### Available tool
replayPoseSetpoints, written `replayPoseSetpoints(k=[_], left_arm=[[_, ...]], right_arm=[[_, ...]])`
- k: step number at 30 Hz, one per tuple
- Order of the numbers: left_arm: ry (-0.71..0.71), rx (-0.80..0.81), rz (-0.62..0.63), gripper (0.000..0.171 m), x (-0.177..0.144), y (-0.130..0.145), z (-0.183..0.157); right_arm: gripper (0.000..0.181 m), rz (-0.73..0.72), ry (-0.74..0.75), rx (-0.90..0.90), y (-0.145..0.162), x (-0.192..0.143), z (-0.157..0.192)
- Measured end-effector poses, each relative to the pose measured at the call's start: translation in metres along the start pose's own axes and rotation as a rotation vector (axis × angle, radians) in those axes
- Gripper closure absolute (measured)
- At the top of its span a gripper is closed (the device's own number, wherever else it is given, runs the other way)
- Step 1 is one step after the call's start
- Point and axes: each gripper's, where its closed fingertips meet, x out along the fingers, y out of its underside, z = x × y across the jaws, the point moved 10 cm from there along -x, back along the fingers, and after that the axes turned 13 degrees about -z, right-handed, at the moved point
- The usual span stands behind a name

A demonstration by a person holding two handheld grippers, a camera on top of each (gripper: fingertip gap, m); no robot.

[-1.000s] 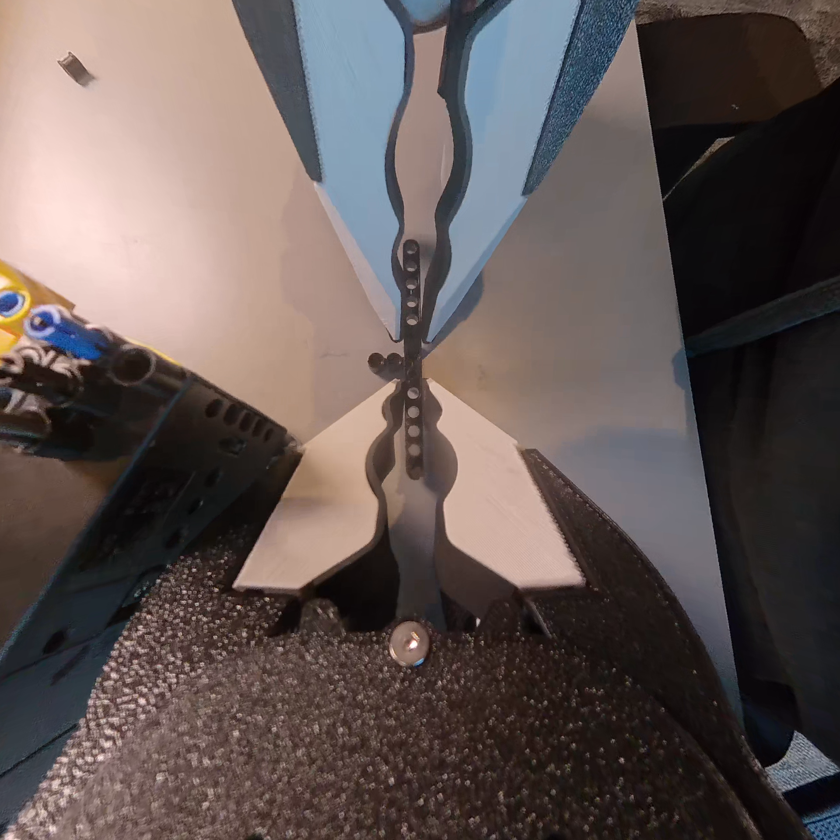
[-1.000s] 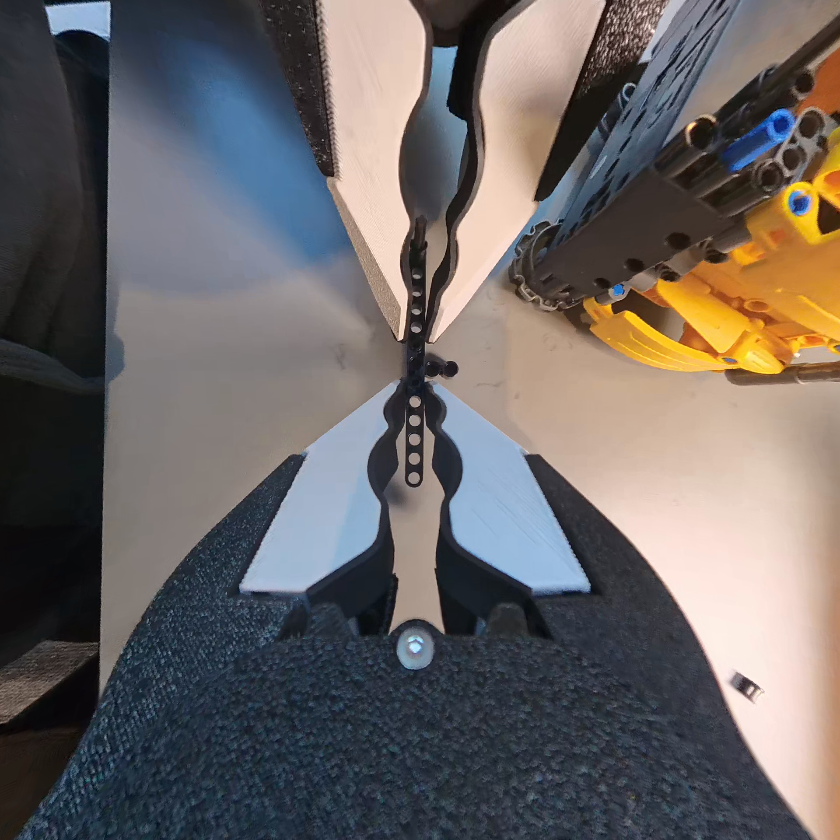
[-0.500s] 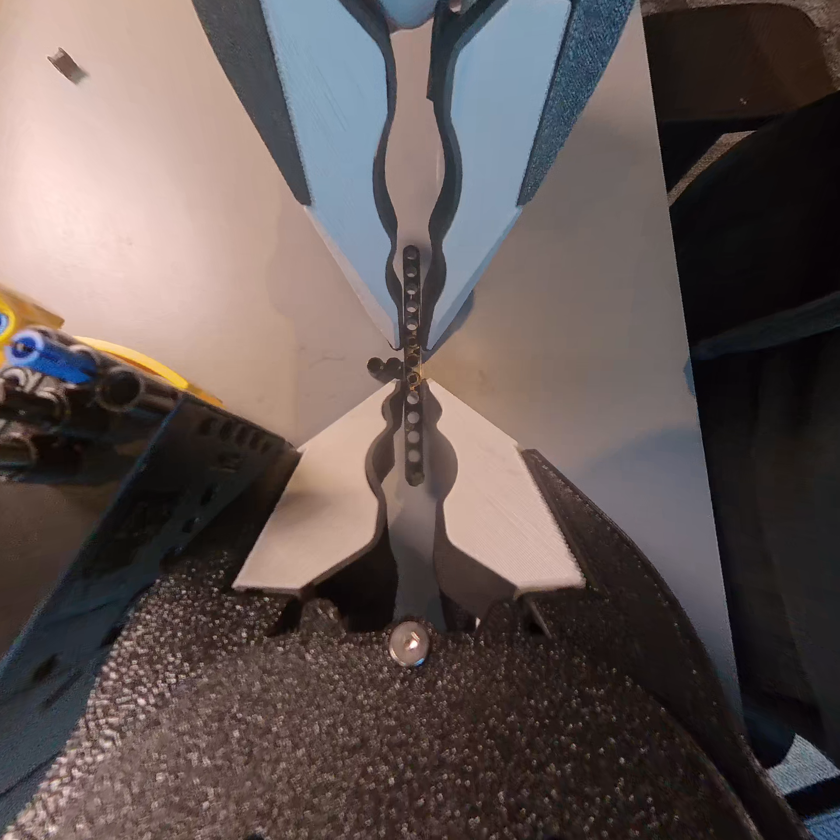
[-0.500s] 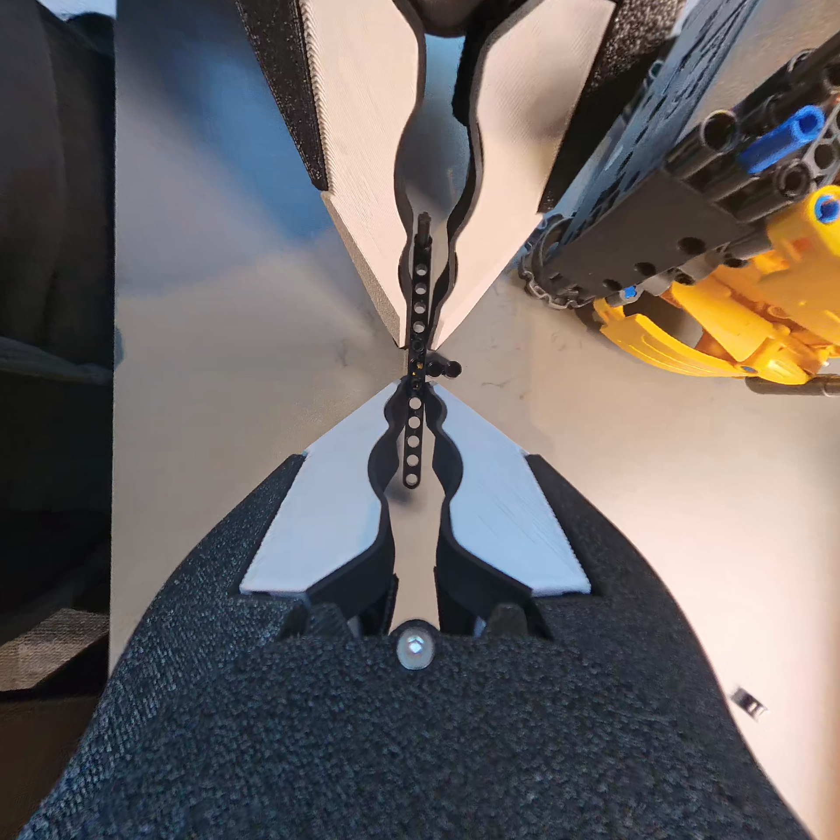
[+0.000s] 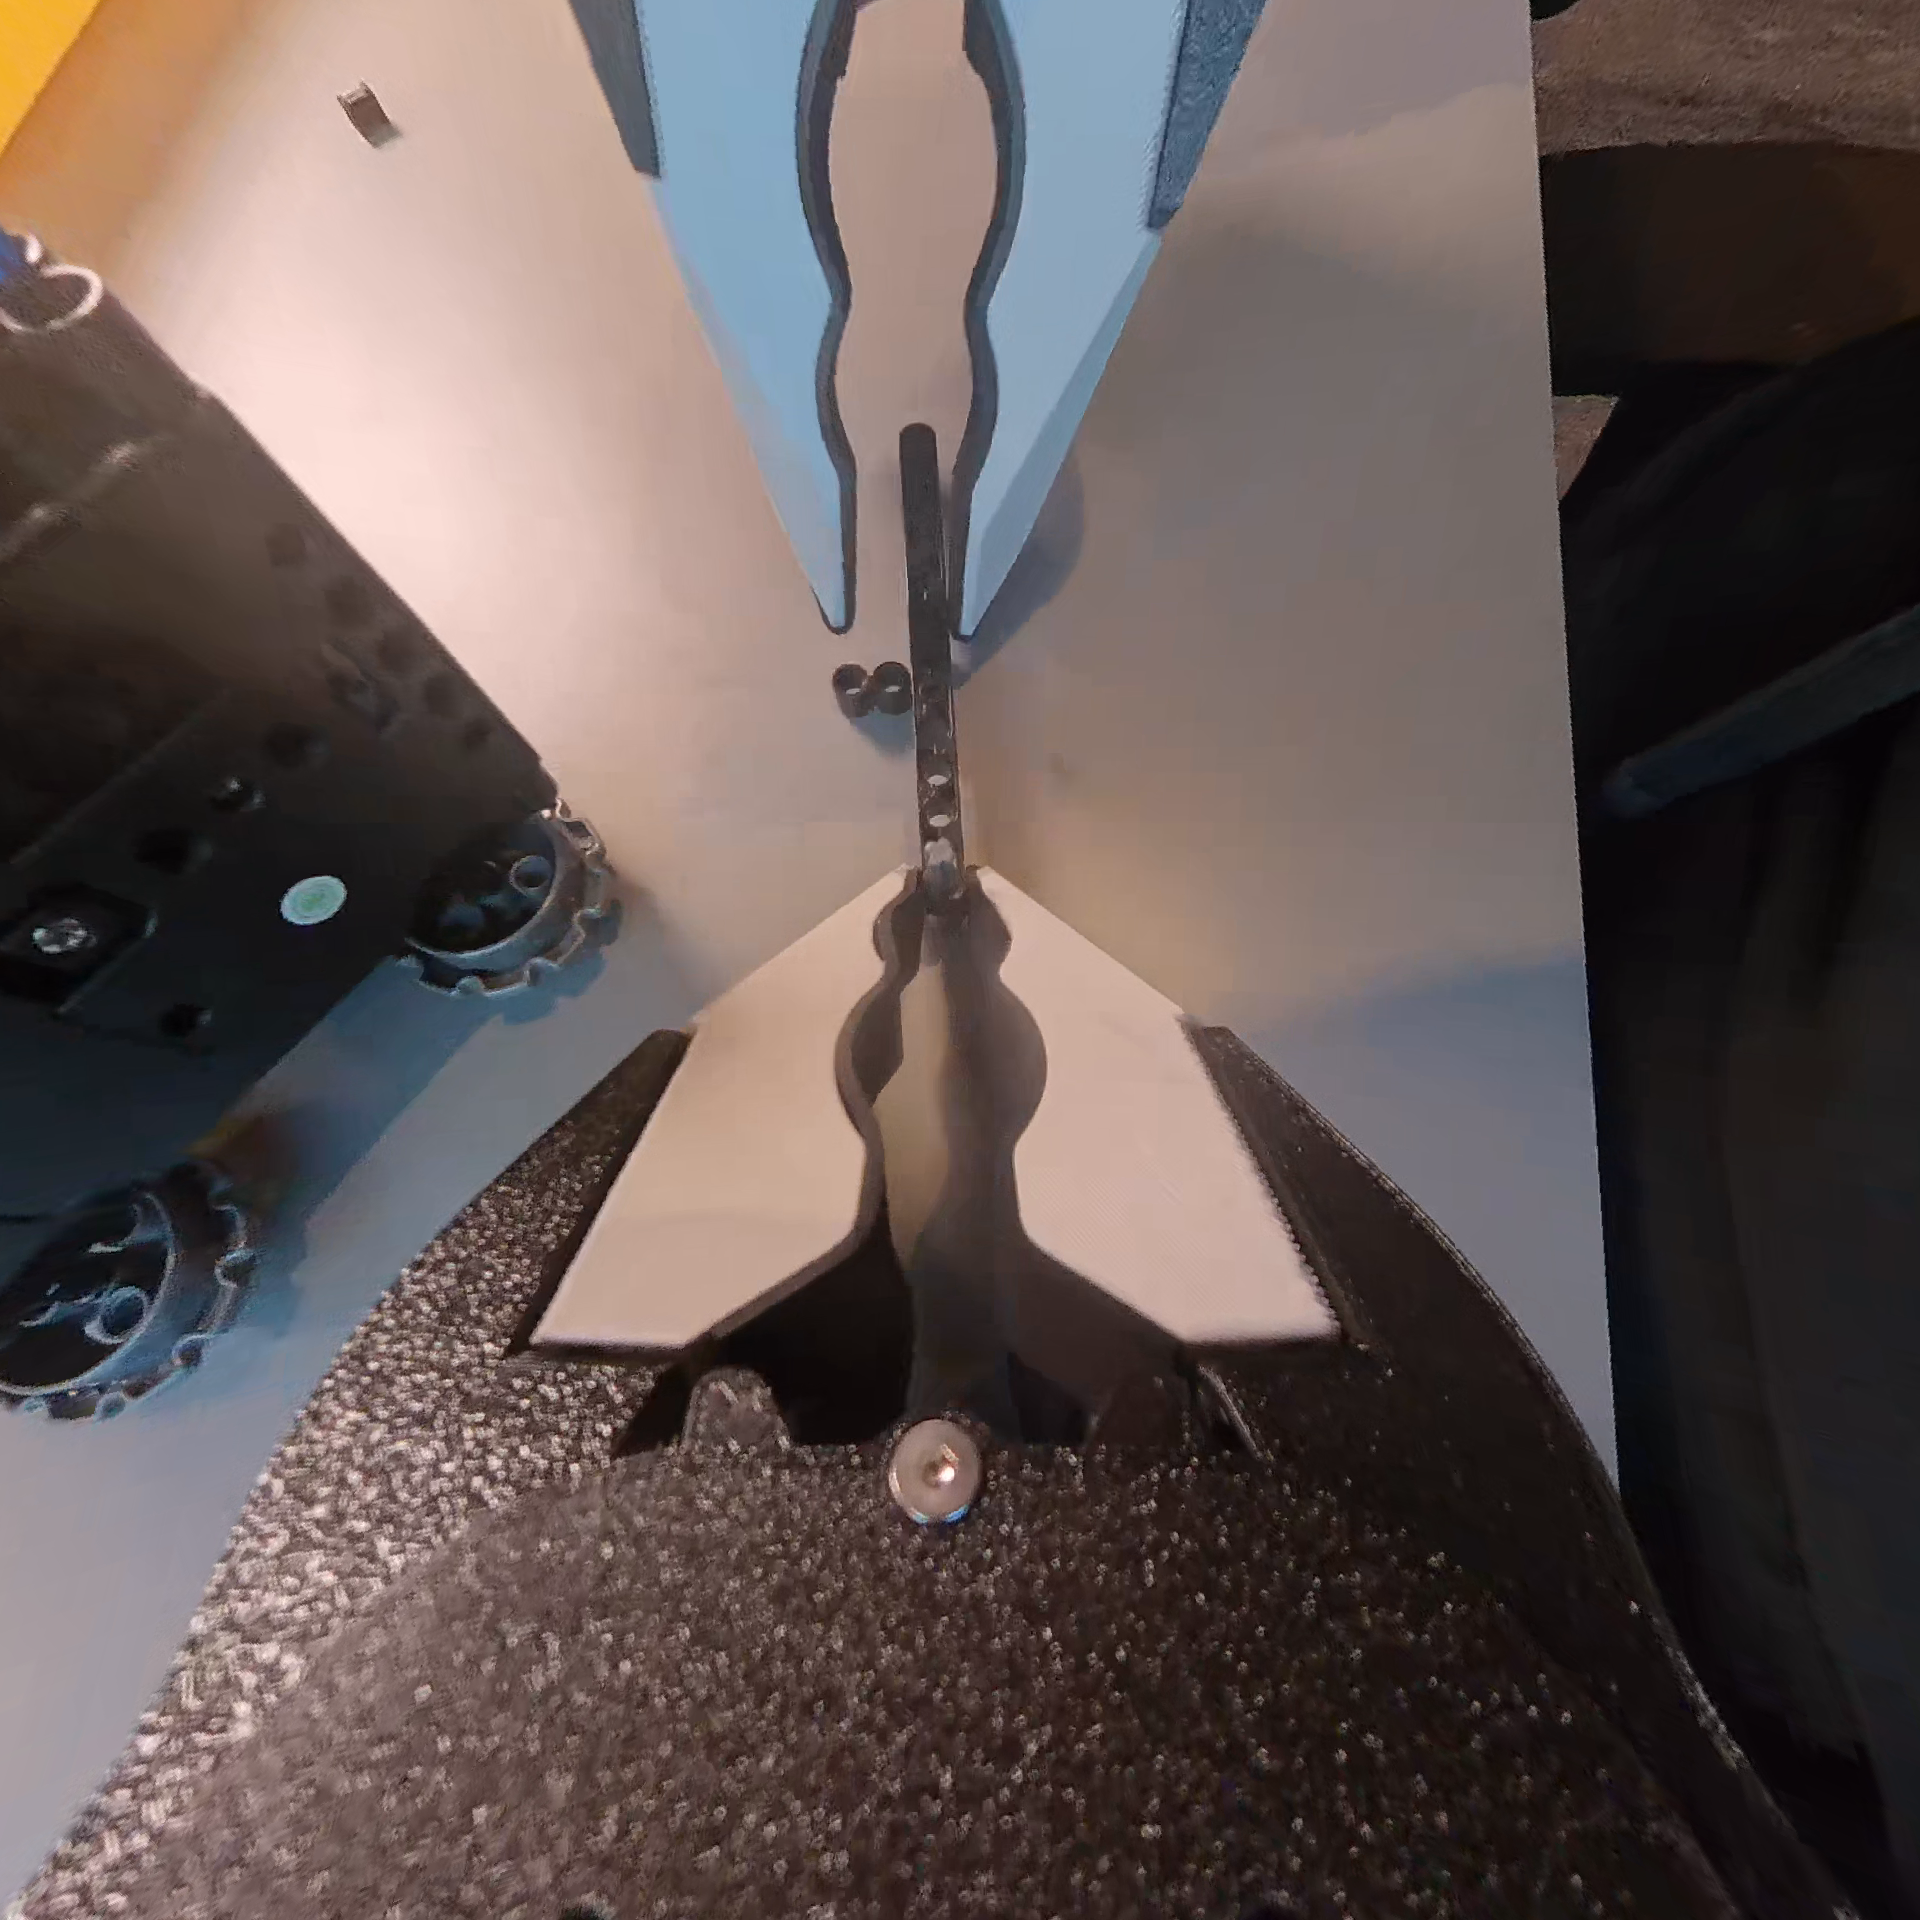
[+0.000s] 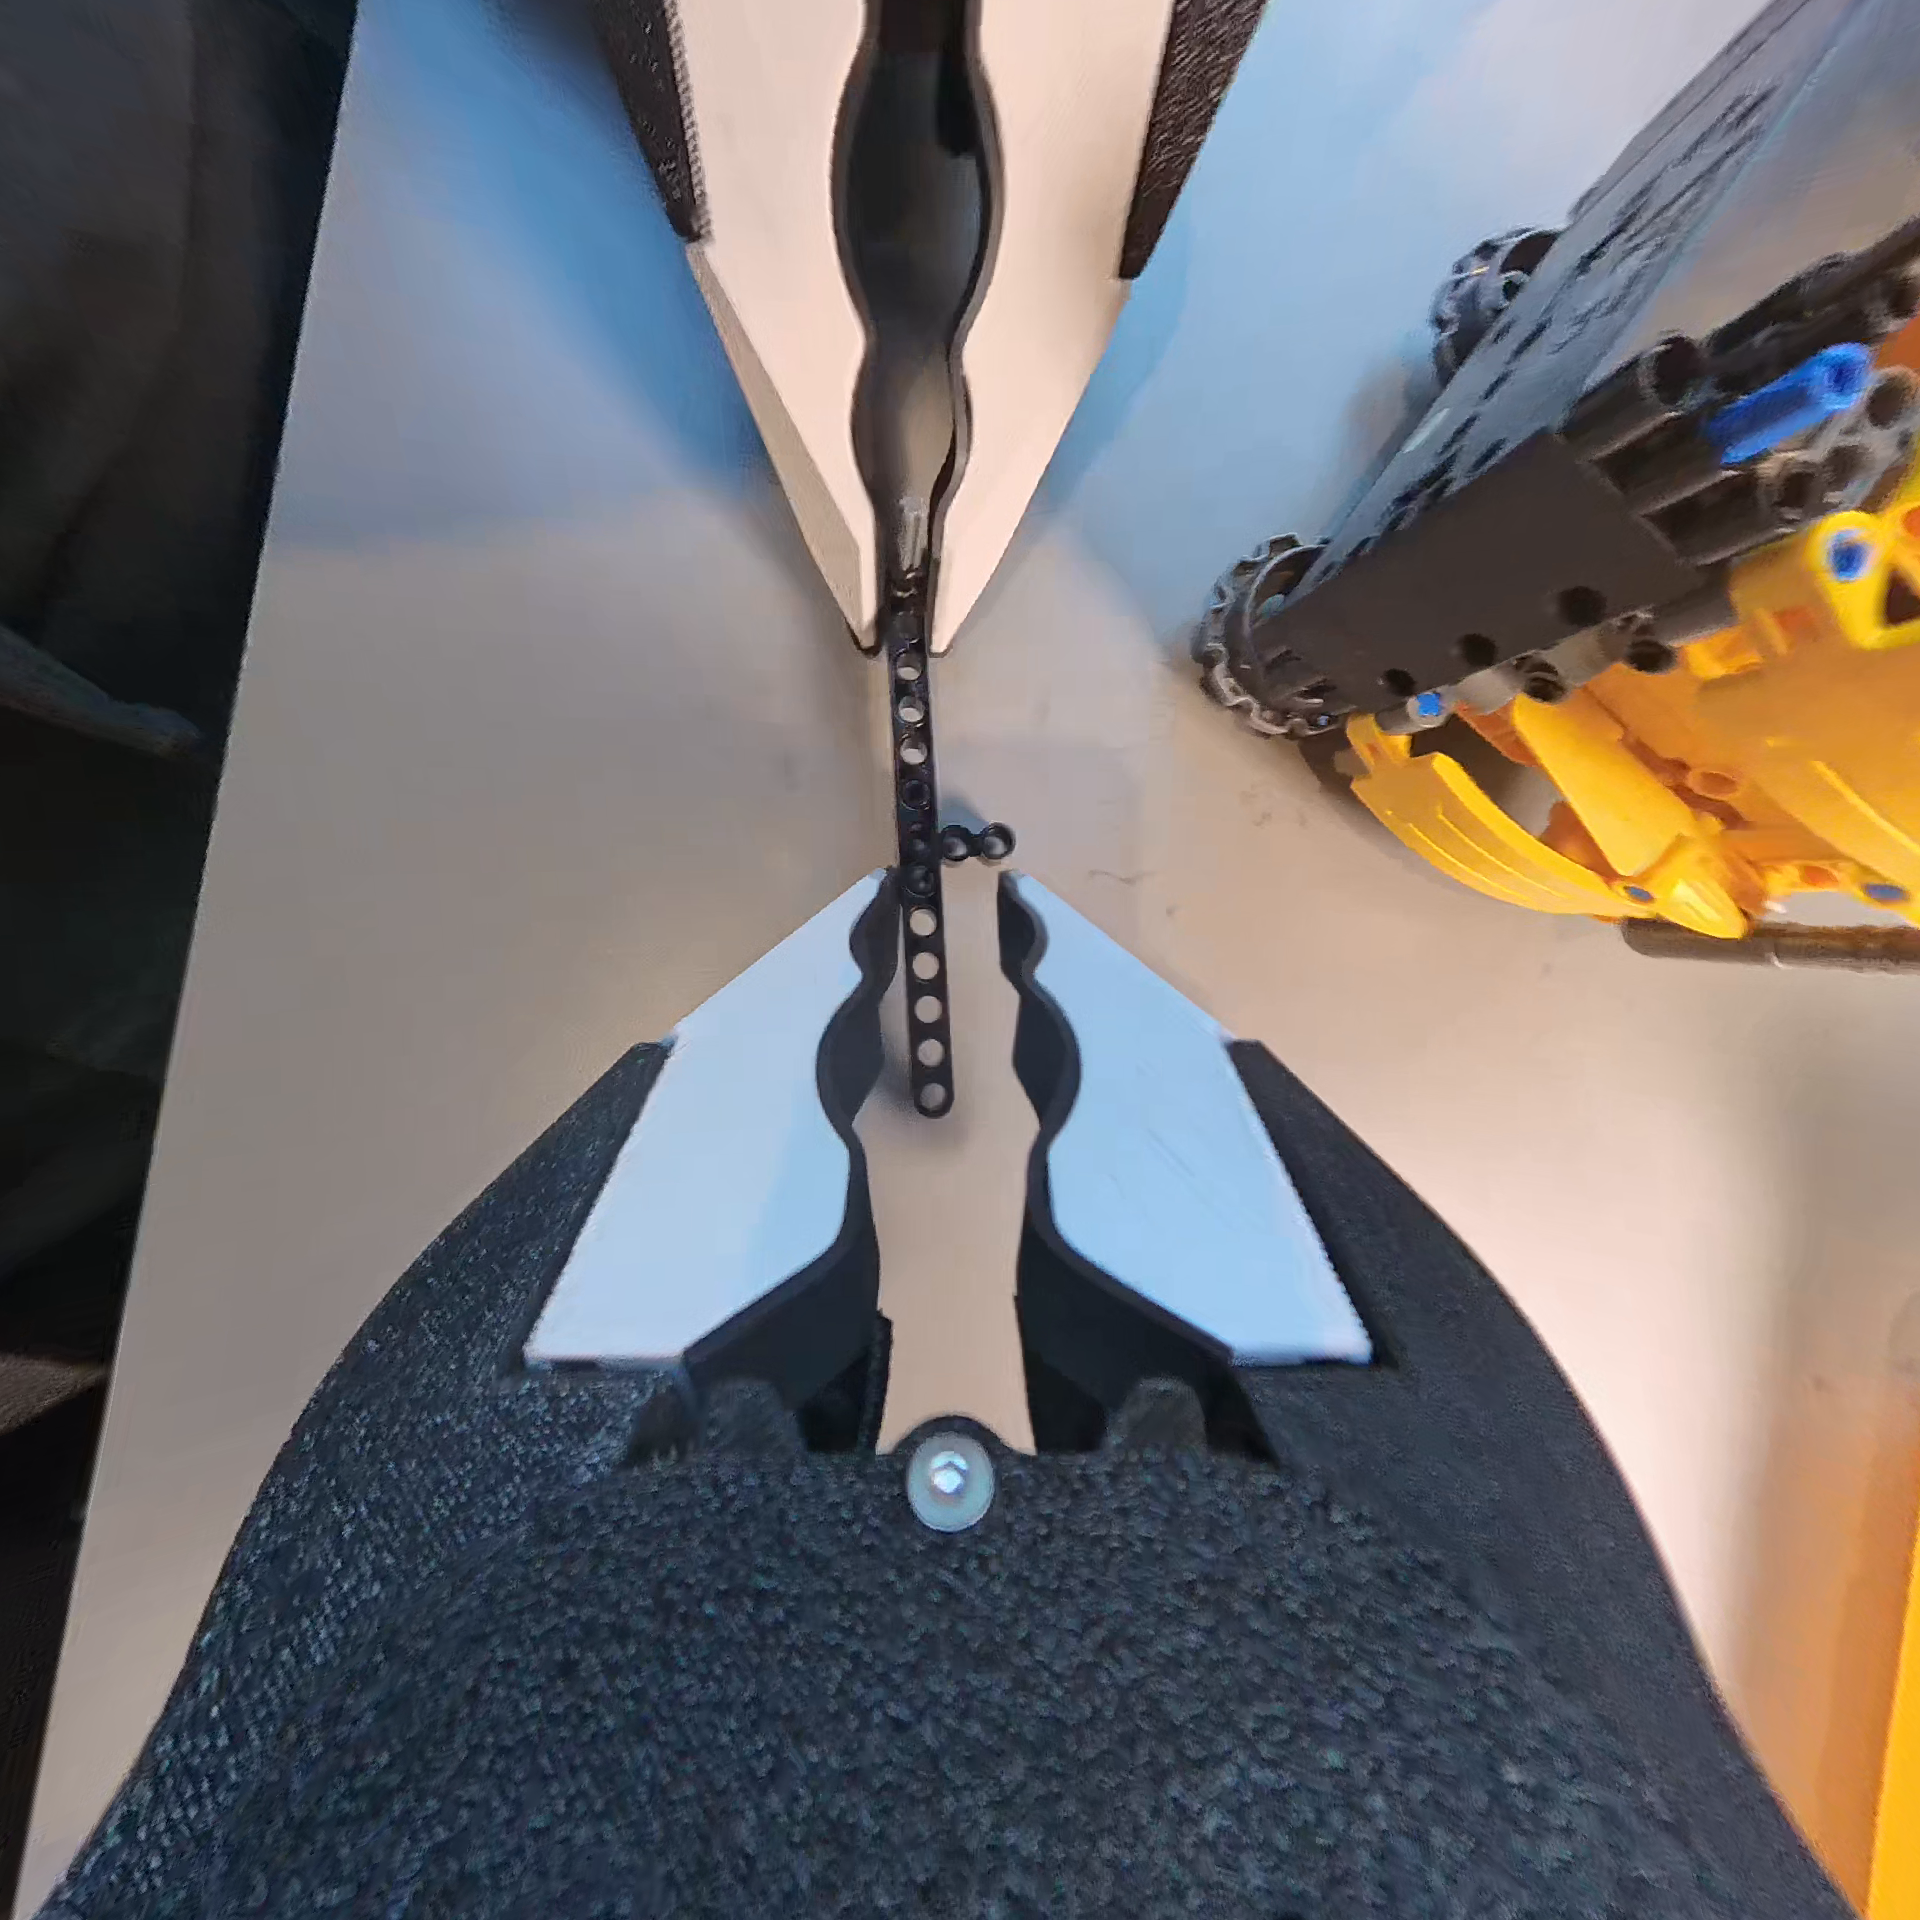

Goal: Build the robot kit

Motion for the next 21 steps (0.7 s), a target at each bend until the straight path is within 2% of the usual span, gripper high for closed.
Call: replayPoseSetpoints(k=[3, 7, 10, 14, 21], left_arm=[[-0.03, -0.02, -0.017, 0.167, -0.001, 0.002, -0.001], [-0.07, -0.009, -0.008, 0.167, -0.001, 0.003, -0.005], [-0.09, -0.01, -0.006, 0.167, 0.001, 0.003, -0.008], [-0.112, -0.01, -0.018, 0.167, 0.002, -0.001, -0.012], [-0.151, 0.037, -0.005, 0.167, 0.004, -0.006, -0.016]], right_arm=[[0.163, -0.097, 0.123, -0.017, -0.009, -0.011, 0.013], [0.181, -0.269, 0.262, 0.052, -0.022, -0.005, 0.038], [0.181, -0.263, 0.364, 0.109, -0.018, 0.013, 0.048], [0.181, -0.275, 0.429, 0.192, -0.015, 0.023, 0.053], [0.181, -0.275, 0.435, 0.223, -0.015, 0.028, 0.052]])
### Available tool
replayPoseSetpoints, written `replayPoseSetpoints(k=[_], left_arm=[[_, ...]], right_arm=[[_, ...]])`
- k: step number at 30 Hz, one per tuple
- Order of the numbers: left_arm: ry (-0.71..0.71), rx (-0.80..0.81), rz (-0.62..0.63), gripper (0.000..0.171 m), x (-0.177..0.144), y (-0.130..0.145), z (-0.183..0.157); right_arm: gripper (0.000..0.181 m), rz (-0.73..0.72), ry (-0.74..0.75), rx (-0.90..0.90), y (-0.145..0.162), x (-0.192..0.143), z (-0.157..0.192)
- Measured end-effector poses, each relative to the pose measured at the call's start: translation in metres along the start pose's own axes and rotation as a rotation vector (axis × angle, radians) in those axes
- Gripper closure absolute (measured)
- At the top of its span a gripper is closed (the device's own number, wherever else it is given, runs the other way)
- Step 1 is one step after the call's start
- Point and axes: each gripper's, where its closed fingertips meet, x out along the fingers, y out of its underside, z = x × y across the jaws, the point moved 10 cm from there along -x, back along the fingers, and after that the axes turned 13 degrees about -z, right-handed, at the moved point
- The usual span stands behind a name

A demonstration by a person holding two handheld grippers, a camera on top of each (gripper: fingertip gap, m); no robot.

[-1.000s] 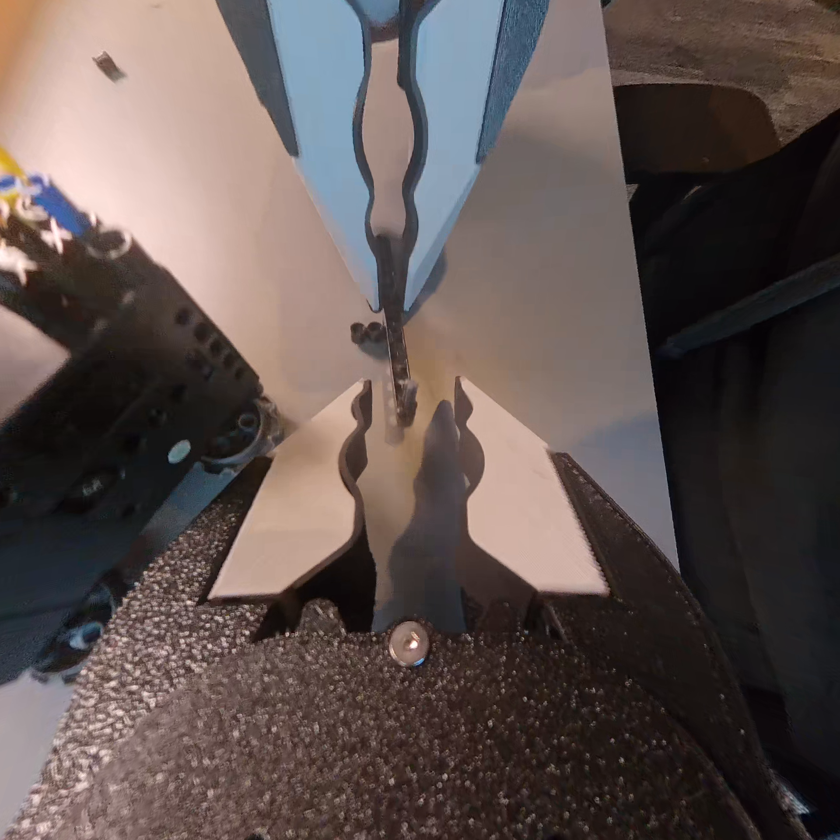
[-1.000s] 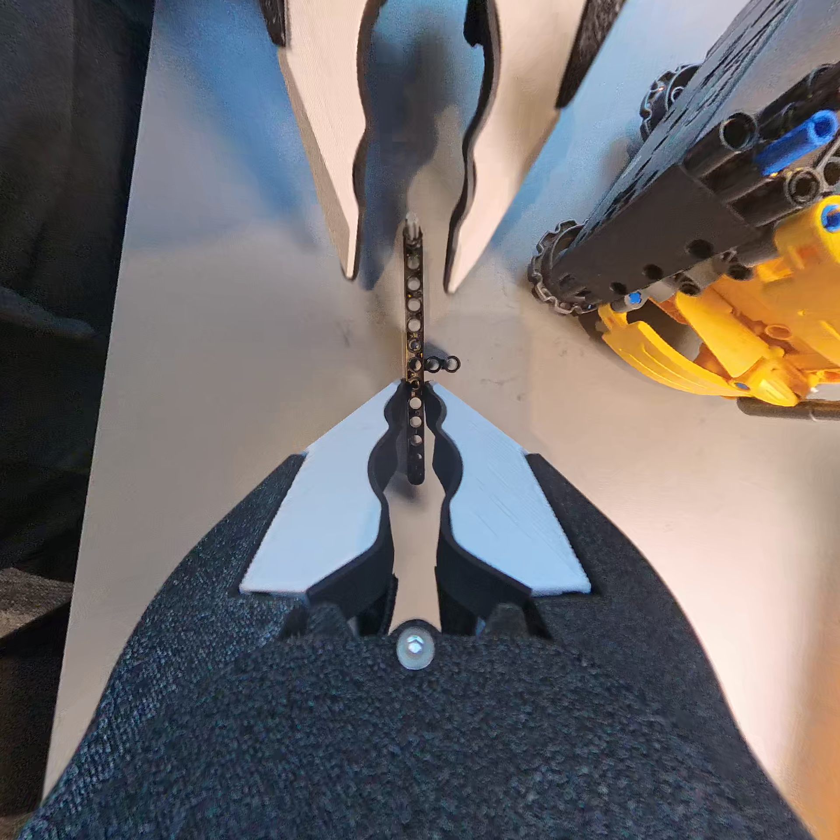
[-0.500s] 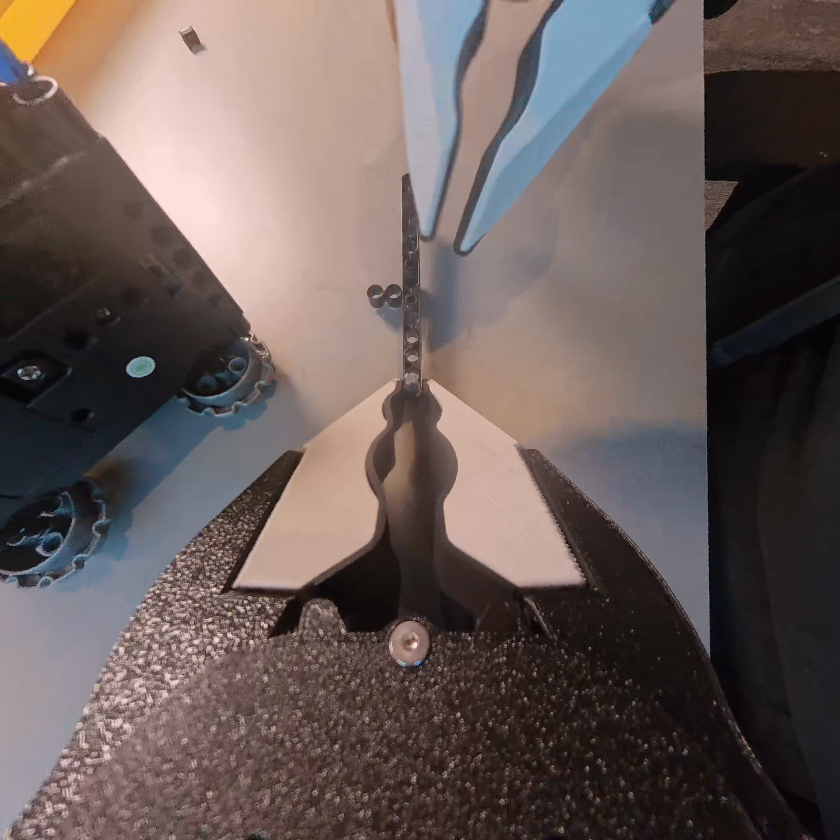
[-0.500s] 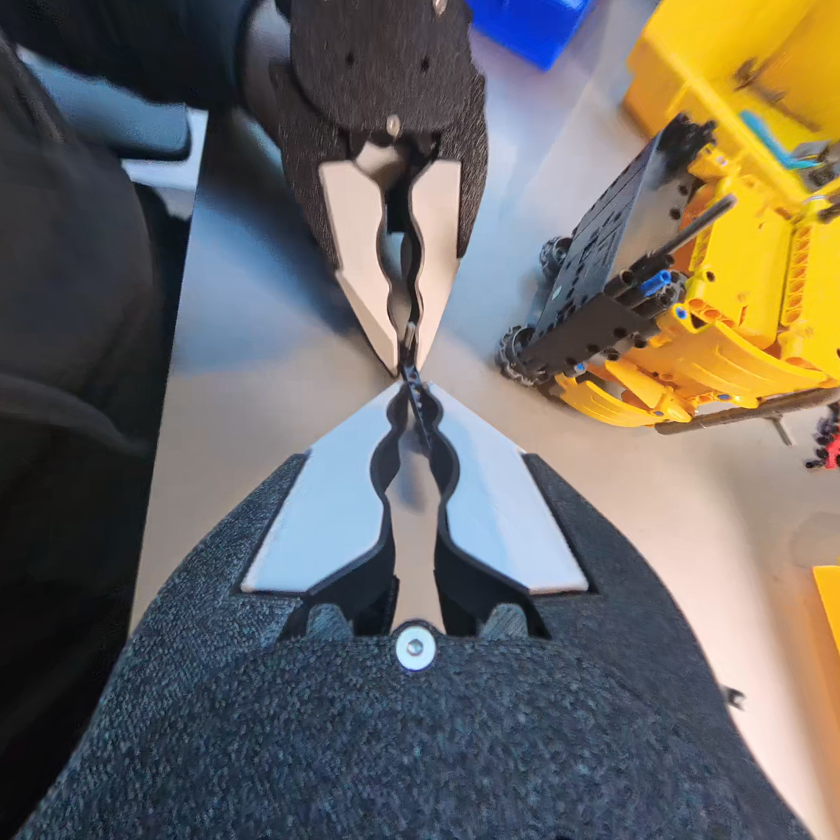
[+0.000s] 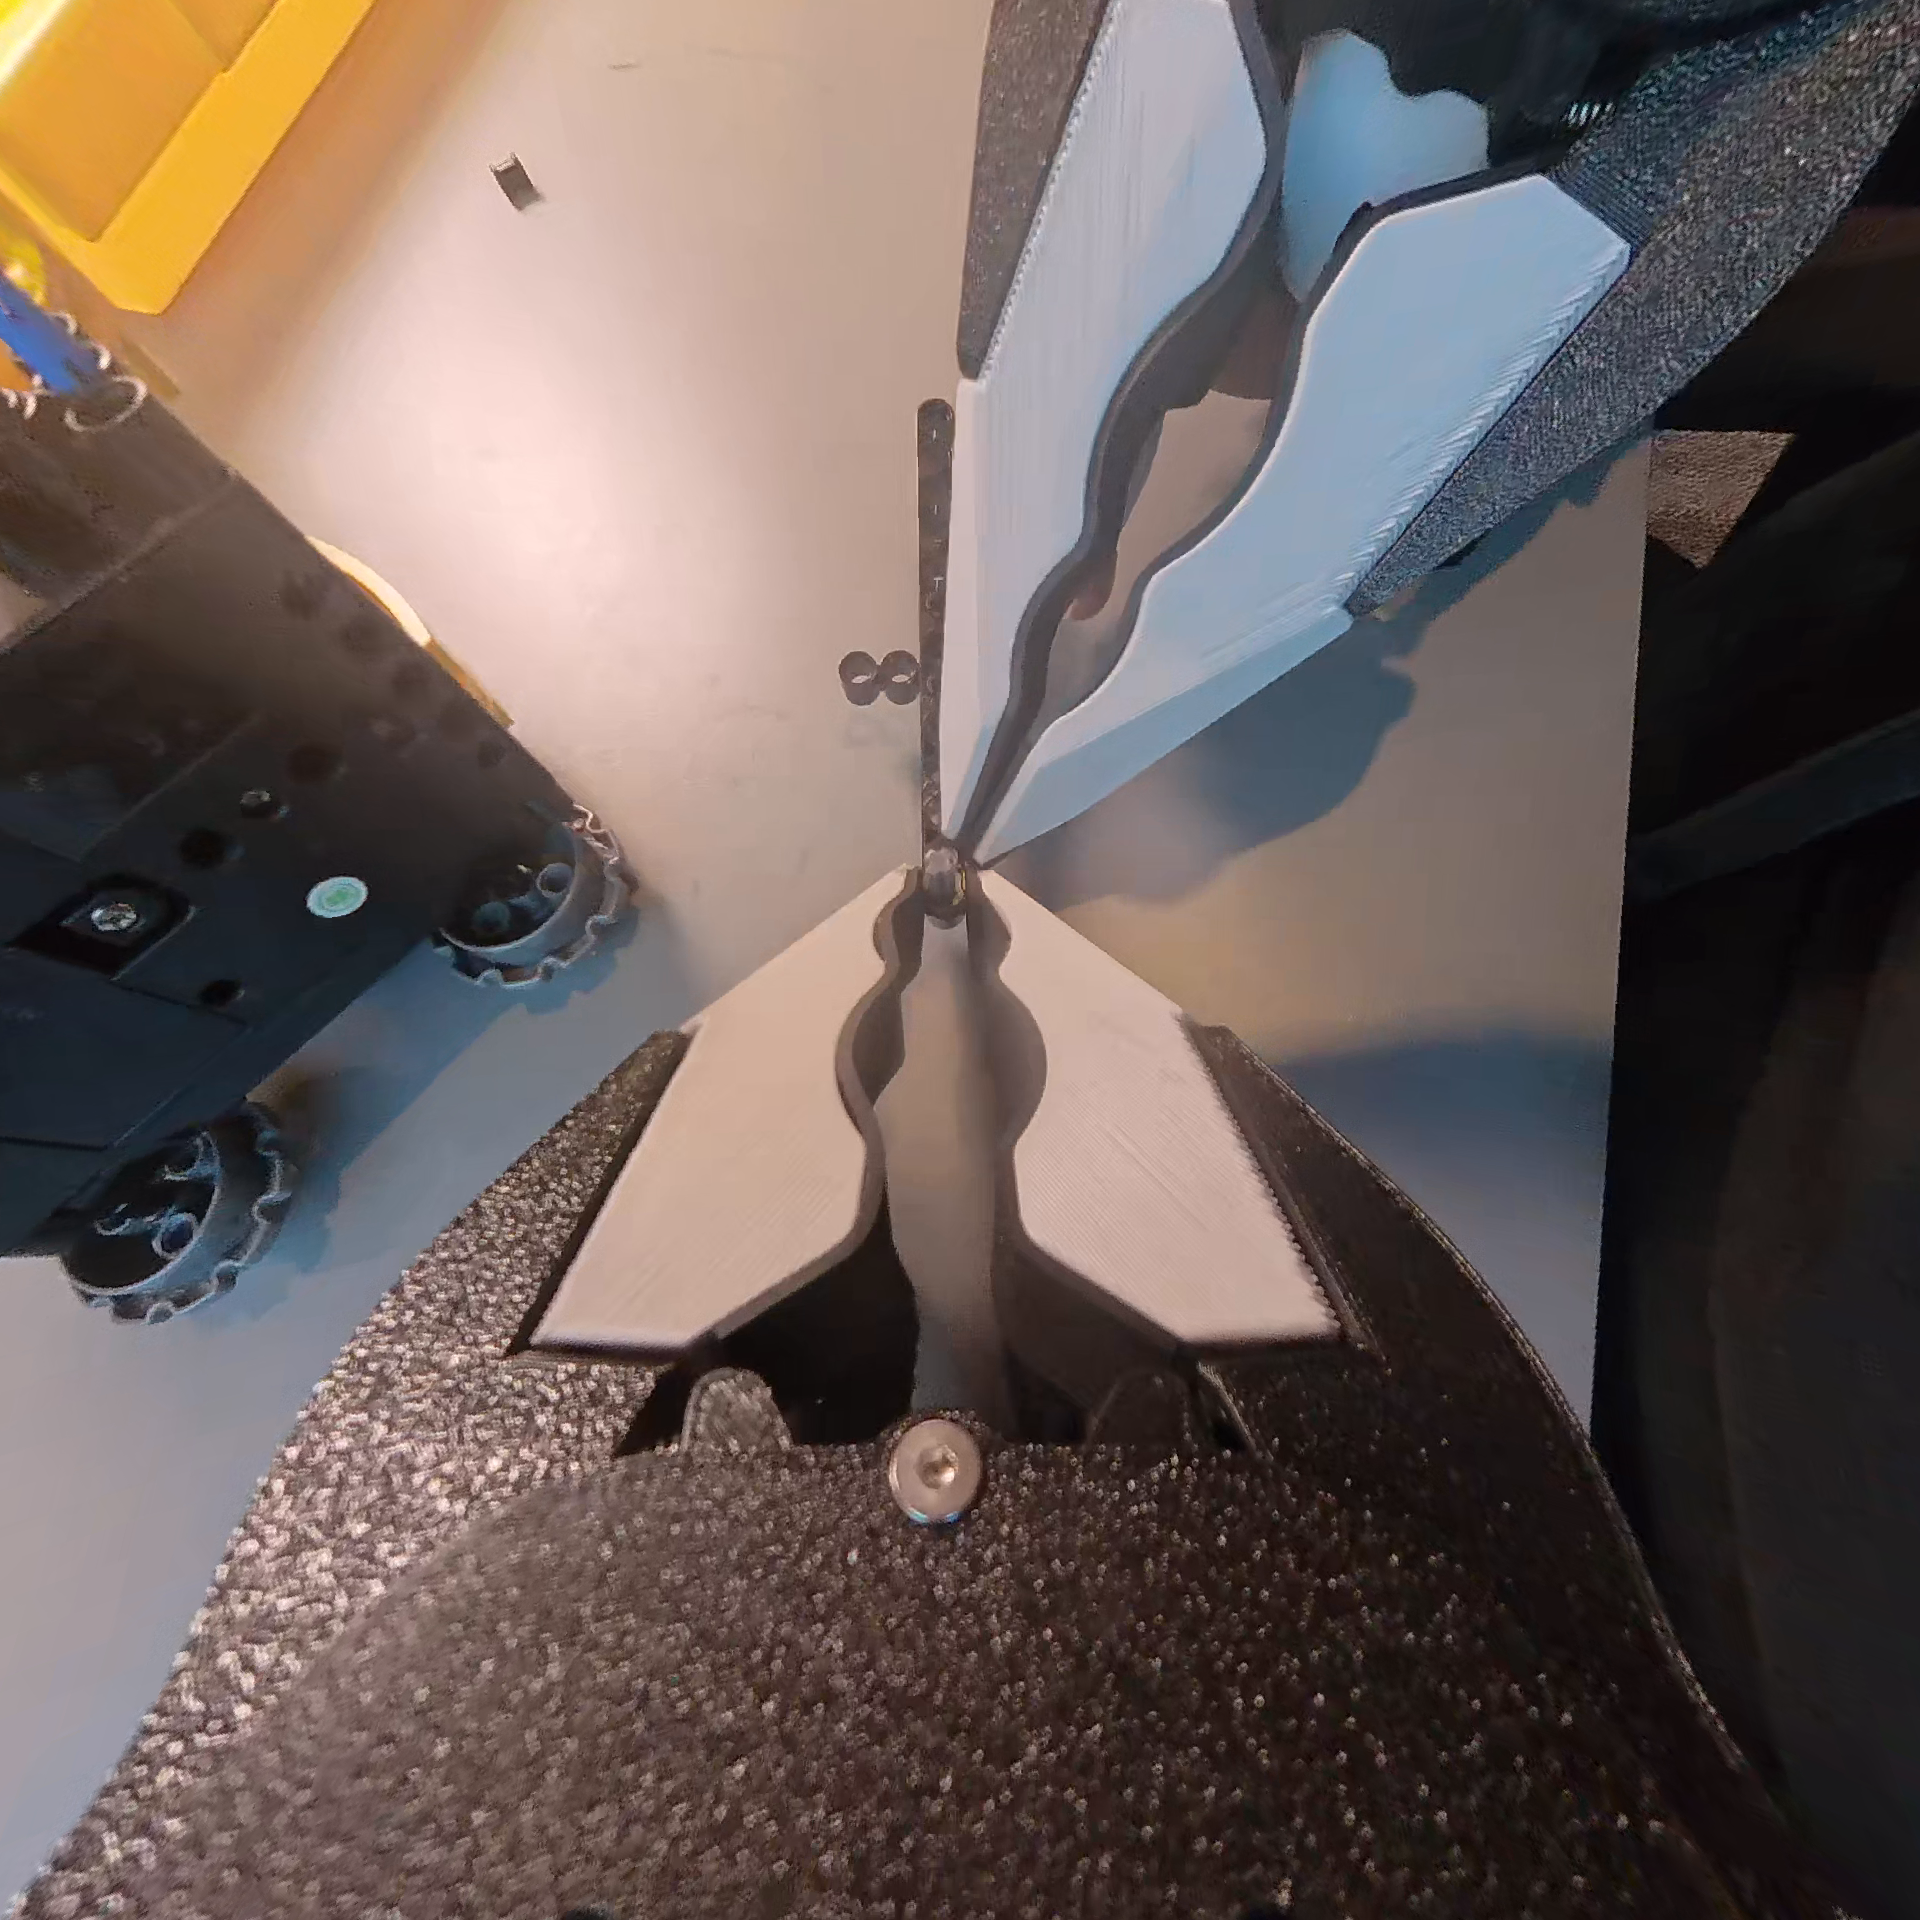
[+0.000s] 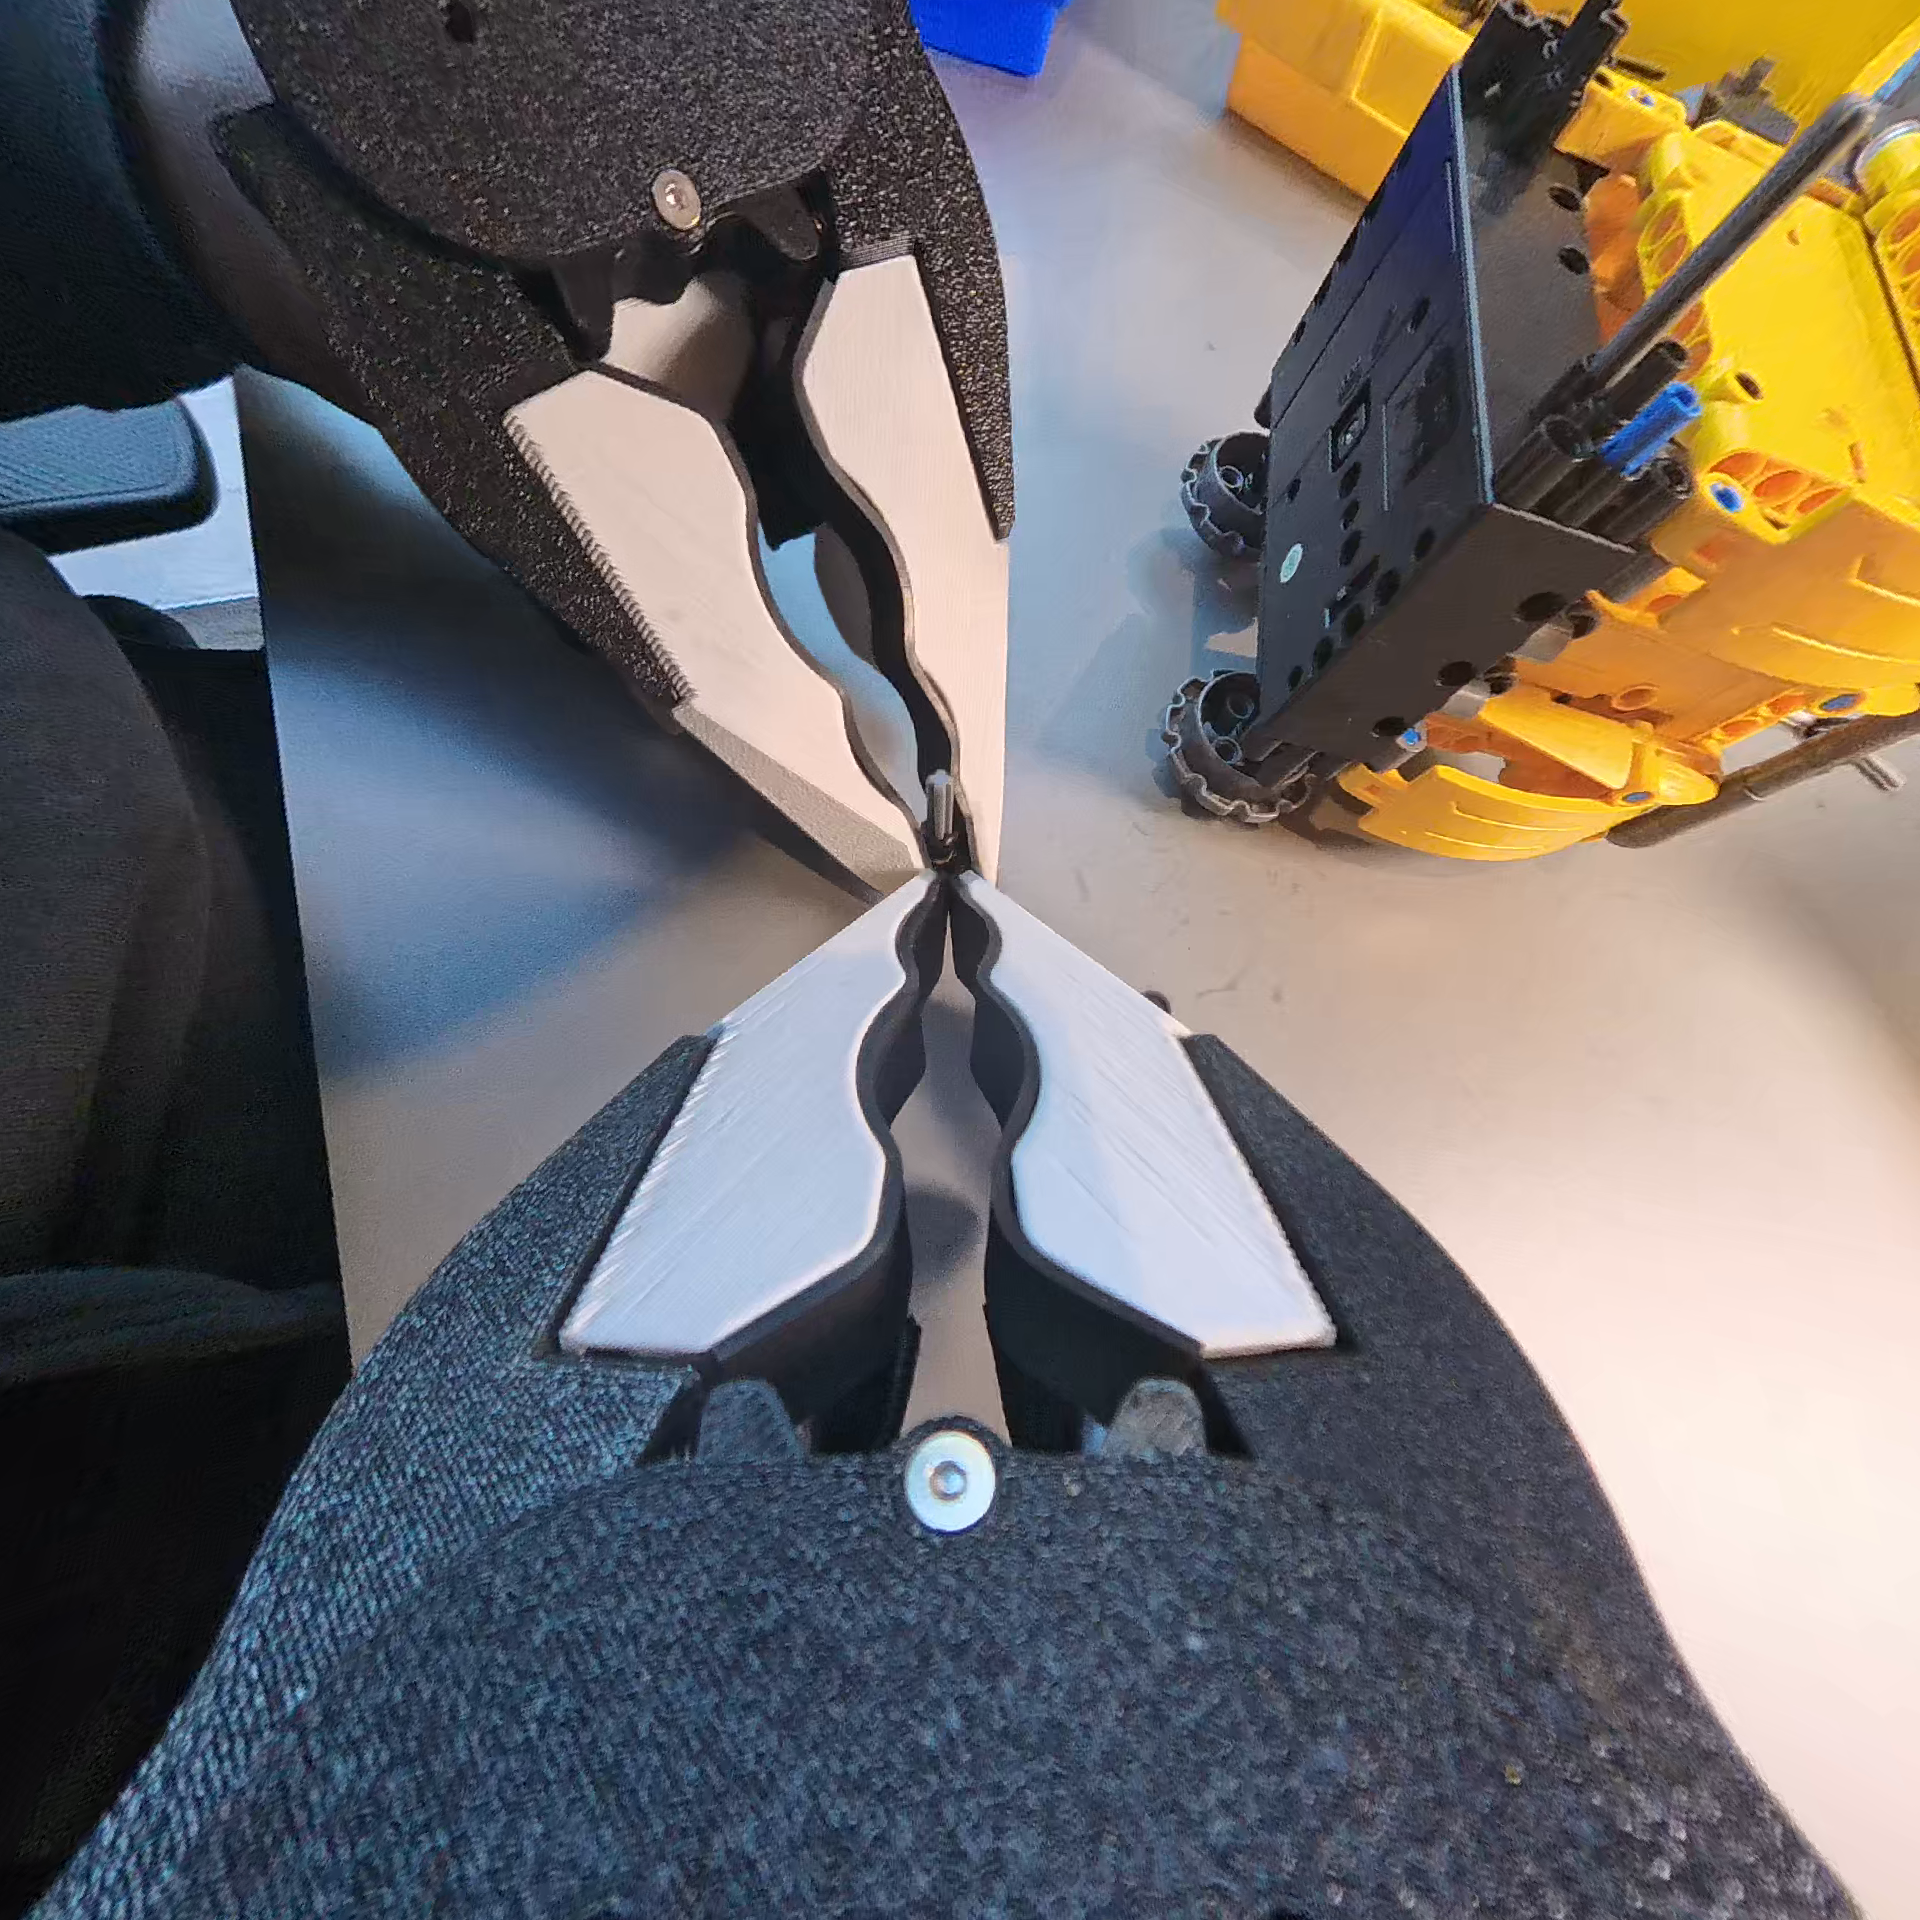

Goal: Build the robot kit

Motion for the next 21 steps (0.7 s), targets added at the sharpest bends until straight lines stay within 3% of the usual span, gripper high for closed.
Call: replayPoseSetpoints(k=[21], left_arm=[[-0.023, 0.038, 0.028, 0.167, -0.006, -0.002, 0.001]], right_arm=[[0.181, -0.001, 0.021, 0.037, 0.004, -0.011, -0.006]])
